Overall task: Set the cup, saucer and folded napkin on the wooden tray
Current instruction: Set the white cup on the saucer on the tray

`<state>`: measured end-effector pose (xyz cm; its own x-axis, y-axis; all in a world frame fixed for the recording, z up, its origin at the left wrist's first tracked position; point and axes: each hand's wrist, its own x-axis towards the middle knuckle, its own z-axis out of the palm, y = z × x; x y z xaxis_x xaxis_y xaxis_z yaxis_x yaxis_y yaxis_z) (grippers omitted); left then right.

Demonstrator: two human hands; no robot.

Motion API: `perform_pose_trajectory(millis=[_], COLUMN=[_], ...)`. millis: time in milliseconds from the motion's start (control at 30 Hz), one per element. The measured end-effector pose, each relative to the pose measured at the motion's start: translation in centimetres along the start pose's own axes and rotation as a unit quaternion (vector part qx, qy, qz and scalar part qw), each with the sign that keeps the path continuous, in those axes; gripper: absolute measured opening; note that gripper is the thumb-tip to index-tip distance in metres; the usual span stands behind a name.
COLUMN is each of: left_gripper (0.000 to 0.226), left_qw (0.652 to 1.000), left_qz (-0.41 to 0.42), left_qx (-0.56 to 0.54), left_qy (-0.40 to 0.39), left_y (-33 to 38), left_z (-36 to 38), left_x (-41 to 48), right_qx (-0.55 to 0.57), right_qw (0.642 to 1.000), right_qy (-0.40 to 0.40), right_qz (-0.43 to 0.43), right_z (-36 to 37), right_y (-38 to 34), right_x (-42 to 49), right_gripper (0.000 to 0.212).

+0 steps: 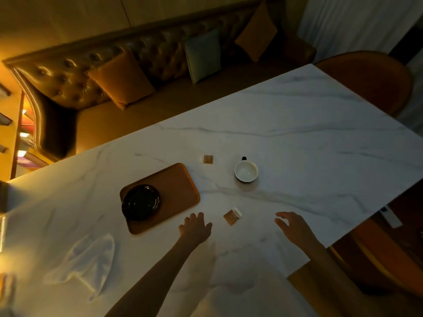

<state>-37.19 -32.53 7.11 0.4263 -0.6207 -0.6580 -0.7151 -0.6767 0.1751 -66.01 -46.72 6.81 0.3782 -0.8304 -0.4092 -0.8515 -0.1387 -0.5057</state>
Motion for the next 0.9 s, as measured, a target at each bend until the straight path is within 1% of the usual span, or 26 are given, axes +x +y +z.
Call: perform_pose_trajectory(millis=[267,500,600,733,900], left_gripper=[0.057,0.056,0.054,0.05,0.045], left_qw=[1.0,0.998,0.997,0.997,0.994], left_qz=[-0.01,0.041,0.063,0.072,0.084], left_qx=[0.023,0.054,0.043,0.015,-0.063], left_qy=[-0.002,0.008,0.005,0.01,0.011], left_y=[0.3,2.7,4.6,7.7,11.9], left_z=[-0.6,-2.3,-3.8,-5.5,-6.0], left_x=[0.5,2.1,3.5,6.0,9.8], right_qx=[0.0,-0.007,0.001,0.017,0.046], right_qw=[1.0,0.999,1.0,1.0,0.998], right_qy=[-0.008,-0.033,-0.025,-0.014,-0.021], right_qz=[-0.004,0.007,0.003,0.017,0.045], right_z=[-0.6,-0.8,-1.2,-1.3,-0.8], right_y=[0.5,-0.8,-1.8,-3.1,-5.2], right_x=[0.3,2.9,4.9,7.8,12.0], right_gripper=[0.035,0.037,0.037,0.036,0.043])
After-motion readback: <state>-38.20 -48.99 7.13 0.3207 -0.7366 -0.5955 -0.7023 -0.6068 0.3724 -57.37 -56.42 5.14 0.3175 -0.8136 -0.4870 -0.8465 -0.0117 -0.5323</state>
